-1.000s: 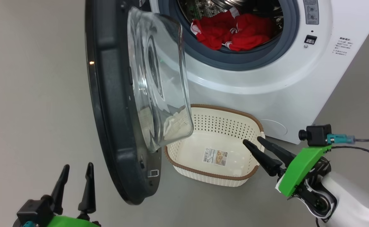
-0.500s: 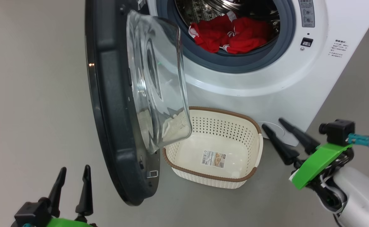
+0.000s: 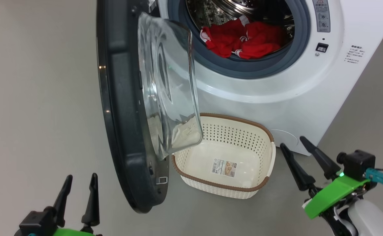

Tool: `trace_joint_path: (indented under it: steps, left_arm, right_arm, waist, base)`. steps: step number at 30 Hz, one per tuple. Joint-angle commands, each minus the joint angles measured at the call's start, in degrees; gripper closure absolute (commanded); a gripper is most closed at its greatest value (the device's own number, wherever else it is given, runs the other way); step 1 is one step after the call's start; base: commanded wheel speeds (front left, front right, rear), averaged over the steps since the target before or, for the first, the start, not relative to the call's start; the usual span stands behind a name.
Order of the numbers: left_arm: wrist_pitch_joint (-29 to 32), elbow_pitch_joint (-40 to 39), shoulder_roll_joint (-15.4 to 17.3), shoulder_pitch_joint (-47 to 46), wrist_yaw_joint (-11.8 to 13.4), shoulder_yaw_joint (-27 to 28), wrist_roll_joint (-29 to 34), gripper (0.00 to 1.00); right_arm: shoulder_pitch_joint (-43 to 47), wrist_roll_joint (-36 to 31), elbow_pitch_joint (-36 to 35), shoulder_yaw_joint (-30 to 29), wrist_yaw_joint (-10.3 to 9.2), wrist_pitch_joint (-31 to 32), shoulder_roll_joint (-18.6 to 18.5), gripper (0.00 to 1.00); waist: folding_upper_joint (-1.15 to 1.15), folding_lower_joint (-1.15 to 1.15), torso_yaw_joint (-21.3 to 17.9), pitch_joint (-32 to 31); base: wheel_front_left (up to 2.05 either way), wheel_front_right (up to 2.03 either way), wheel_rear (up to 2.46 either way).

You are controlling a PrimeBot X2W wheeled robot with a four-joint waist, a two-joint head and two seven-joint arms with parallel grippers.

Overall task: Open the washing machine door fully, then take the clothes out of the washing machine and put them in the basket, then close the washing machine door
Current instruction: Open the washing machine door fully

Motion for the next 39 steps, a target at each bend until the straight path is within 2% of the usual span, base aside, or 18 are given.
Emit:
trace_joint_path:
  steps: [1, 15, 16, 17, 23, 28, 33, 39]
  left_arm:
    - [-0.54, -1.51, 1.15, -0.45, -0.18, 1.73, 0.47, 0.00]
    - [-0.54, -2.12, 0.89, -0.59, -0.18, 2.15, -0.17, 0.00]
    - [-0.54, -3.02, 0.80, -0.85, -0.18, 2.63, -0.52, 0.75]
    - [-0.54, -3.82, 0.77, -1.08, -0.18, 2.98, -0.66, 1.00]
    - [-0.54, -14.27, 0.11, -3.10, -0.18, 7.43, -0.60, 1.00]
    - [-0.54, -23.44, -0.47, -3.66, -0.18, 6.84, 0.26, 1.00]
    - [-0.54, -30.72, -0.79, -3.05, -0.18, 0.96, 0.70, 1.00]
    - [-0.54, -32.41, -0.83, -1.32, -0.18, -11.46, 0.60, 1.00]
  right_arm:
    - [1.48, -1.53, -0.63, -0.36, 0.09, -0.68, 0.13, 0.00]
    - [3.62, -3.26, 1.76, -2.67, 0.09, -0.68, 1.74, 0.00]
    - [3.68, -3.31, 1.82, -2.78, 0.09, -0.69, 1.78, 0.00]
    - [3.73, -3.34, 1.79, -2.86, 0.09, -0.69, 1.81, 0.00]
    - [4.22, -3.69, 1.37, -2.84, 0.09, -0.69, 1.97, 0.00]
    - [4.37, -3.78, 0.86, -3.05, 0.09, -0.69, 1.94, 0.00]
    - [4.23, -4.05, 0.30, -3.27, 0.09, -0.69, 2.00, 0.00]
    - [4.06, -4.35, -0.24, -3.45, 0.09, -0.69, 2.14, 0.00]
  waist:
    - [0.00, 0.00, 0.23, -0.10]
    - [0.00, 0.00, 0.45, -0.23]
    - [0.00, 0.00, 0.46, -0.45]
    - [0.00, 0.00, 0.48, -0.61]
    - [0.00, 0.00, 0.57, -1.40]
    - [0.00, 0.00, 0.63, -1.68]
    - [0.00, 0.00, 0.49, -1.68]
    - [0.00, 0.00, 0.29, -1.35]
  base:
    - [0.00, 0.00, 0.00]
    - [0.00, 0.00, 0.00]
    - [0.00, 0.00, 0.00]
    - [0.00, 0.00, 0.00]
    - [0.00, 0.00, 0.00]
    - [0.00, 0.00, 0.00]
    - [0.00, 0.00, 0.00]
    - [0.00, 0.00, 0.00]
